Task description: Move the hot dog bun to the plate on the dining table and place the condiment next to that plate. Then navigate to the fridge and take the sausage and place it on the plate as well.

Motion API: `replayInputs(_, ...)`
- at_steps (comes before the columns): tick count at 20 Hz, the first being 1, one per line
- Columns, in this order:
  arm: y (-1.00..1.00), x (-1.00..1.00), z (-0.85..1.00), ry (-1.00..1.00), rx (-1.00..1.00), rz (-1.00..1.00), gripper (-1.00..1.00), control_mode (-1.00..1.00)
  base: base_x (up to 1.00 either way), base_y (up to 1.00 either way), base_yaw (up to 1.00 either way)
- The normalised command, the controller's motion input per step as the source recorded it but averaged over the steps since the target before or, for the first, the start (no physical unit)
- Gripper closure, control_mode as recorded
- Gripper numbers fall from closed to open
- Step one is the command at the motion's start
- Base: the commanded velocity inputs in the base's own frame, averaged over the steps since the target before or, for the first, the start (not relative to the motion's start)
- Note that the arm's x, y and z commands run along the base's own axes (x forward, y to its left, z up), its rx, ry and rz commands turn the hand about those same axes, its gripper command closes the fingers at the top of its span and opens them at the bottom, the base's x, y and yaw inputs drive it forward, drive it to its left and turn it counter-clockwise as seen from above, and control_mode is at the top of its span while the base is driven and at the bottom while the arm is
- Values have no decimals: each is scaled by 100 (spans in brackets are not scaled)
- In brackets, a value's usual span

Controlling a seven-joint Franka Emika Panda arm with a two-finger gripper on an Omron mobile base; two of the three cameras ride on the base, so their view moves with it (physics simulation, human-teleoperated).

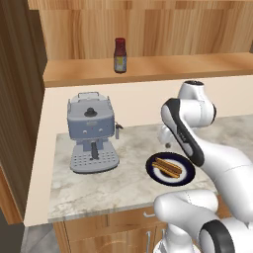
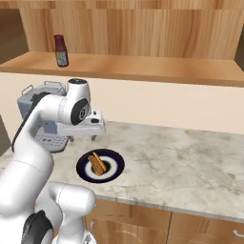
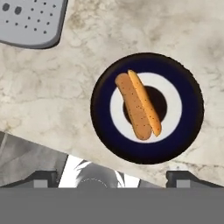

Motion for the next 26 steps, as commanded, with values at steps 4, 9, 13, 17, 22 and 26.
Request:
replayInputs(4,-39,10,-61,9,-2,25,-100,-100,0,0,0)
replayInputs(9,-23,36,-45,7,0,17,-100,-100,0,0,0)
replayInputs(13,-2,55,-45,4,0,6,-100,-100,0,0,0)
replayInputs(17,9,50,-54,11,-3,0,-100,-100,0,0,0)
replayInputs(22,7,25,-47,10,-3,0,-100,-100,0,0,0)
replayInputs(26,0,0,-41,4,-1,0,-100,-100,0,0,0)
